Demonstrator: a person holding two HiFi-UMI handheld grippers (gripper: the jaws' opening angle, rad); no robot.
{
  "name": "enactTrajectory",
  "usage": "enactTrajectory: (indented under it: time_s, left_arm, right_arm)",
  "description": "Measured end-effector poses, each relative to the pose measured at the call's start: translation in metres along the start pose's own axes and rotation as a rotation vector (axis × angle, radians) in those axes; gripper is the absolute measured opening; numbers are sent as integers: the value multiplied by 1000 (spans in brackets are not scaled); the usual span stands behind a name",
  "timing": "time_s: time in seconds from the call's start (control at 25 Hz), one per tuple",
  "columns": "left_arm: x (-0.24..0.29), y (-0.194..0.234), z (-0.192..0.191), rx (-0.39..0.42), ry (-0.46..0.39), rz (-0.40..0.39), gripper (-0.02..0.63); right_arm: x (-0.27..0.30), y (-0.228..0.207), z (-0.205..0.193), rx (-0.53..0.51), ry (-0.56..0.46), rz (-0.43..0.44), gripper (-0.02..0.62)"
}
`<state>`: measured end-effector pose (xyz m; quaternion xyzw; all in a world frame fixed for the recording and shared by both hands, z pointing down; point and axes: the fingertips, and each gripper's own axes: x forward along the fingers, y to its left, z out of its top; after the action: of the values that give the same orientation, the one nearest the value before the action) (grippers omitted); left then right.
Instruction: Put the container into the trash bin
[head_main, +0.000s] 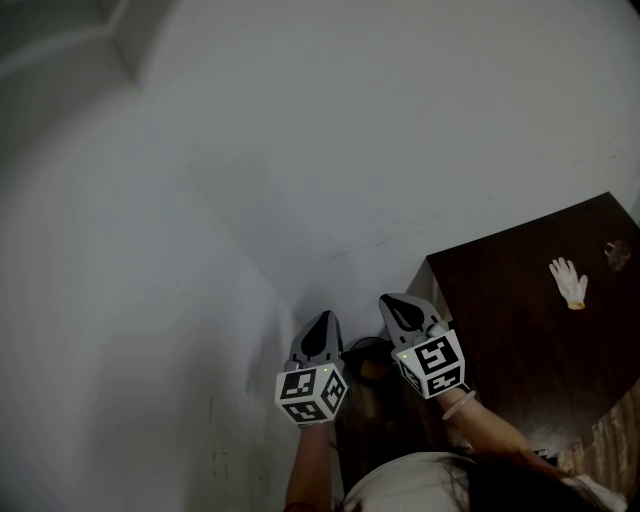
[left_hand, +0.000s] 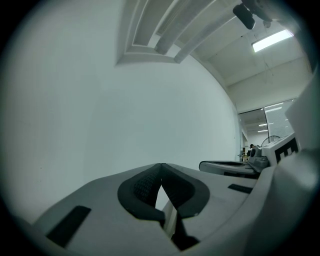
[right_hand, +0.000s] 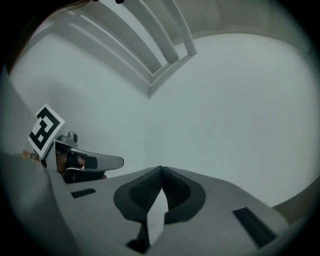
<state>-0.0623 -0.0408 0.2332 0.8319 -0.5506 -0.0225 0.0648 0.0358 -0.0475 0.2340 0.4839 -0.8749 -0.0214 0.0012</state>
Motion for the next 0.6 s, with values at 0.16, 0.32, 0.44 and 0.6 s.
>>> enactTrajectory:
  time_s: [0.16,0.32,0.44,0.6]
  left_arm:
    - [-9,-8,11,12,-13,-4,20]
    - [-10,-9,17,20,-20,-6,20]
    - [-13,-9,21,23,-17,0,20]
    - [-16,-8,23,16,-17,3,20]
  right_arm:
    - [-11,4,17,-22,-38,-7,8]
    - [-14,5,23,-27,-57,-12,8]
    - [-17,6,27,-31,-55,-12,8]
    - [-18,6,30,-32,-51,-16,8]
